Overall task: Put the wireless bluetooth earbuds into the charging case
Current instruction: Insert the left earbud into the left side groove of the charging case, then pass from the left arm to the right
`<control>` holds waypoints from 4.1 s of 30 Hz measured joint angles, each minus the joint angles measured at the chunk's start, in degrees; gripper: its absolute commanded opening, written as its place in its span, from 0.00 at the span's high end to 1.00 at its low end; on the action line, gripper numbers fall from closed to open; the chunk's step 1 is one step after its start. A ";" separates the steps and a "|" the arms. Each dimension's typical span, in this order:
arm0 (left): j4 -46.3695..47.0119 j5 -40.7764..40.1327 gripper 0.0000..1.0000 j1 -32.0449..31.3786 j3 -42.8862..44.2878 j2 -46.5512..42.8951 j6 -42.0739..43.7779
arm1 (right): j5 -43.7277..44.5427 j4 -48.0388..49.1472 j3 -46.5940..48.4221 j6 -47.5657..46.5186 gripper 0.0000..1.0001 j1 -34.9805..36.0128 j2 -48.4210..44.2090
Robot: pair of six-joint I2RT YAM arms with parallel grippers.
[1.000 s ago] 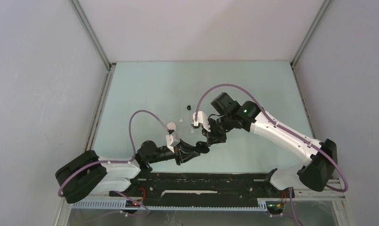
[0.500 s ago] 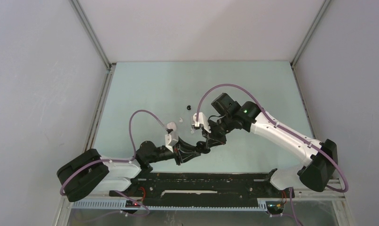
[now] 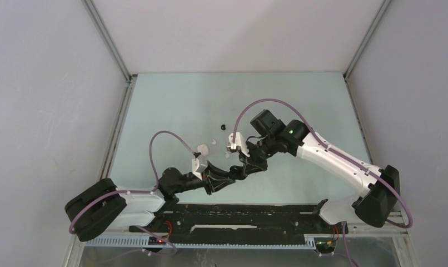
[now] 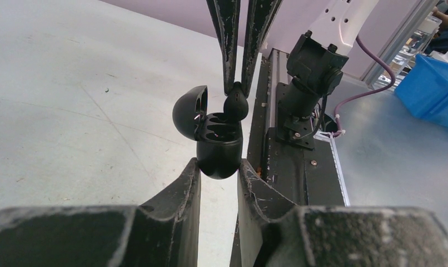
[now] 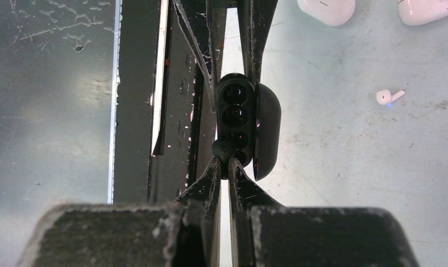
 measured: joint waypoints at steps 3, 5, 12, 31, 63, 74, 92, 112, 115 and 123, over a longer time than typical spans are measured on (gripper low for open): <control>0.00 -0.17 1.00 0.04 -0.11 -0.28 -0.02 | -0.02 0.42 0.00 0.72 0.95 -0.22 0.00; 0.04 -0.24 1.00 0.04 -0.24 -0.63 -0.02 | -0.02 0.87 0.00 1.46 0.95 -0.37 0.00; 0.20 -0.24 1.00 0.09 -0.39 -1.01 -0.02 | 0.00 3.39 -0.02 3.87 0.95 -0.76 0.00; 0.42 -3.19 1.00 0.90 -2.38 -4.39 -0.04 | -0.02 4.02 -0.17 4.79 0.94 -0.83 0.04; 0.46 -3.19 1.00 1.22 -2.36 -4.70 -0.59 | -3.02 1.90 0.81 4.55 0.67 -2.95 -1.46; 0.61 -1.36 1.00 1.22 -2.29 -2.56 -0.98 | -3.82 2.49 1.86 4.72 0.58 -6.36 -1.31; 0.81 -0.57 1.00 1.22 -2.29 -2.75 -1.01 | -3.61 2.93 1.86 4.74 0.62 -3.58 6.21; 1.01 0.79 0.96 1.20 -2.19 -1.86 -2.05 | -4.37 1.77 3.87 4.94 0.96 -2.27 9.16; 1.07 0.04 0.77 1.22 -1.70 -0.76 -2.64 | -4.42 1.60 4.48 4.92 0.98 -1.29 9.16; 0.76 -0.90 0.50 1.22 -0.02 2.62 -5.68 | 7.17 1.62 4.87 3.41 0.99 4.85 8.85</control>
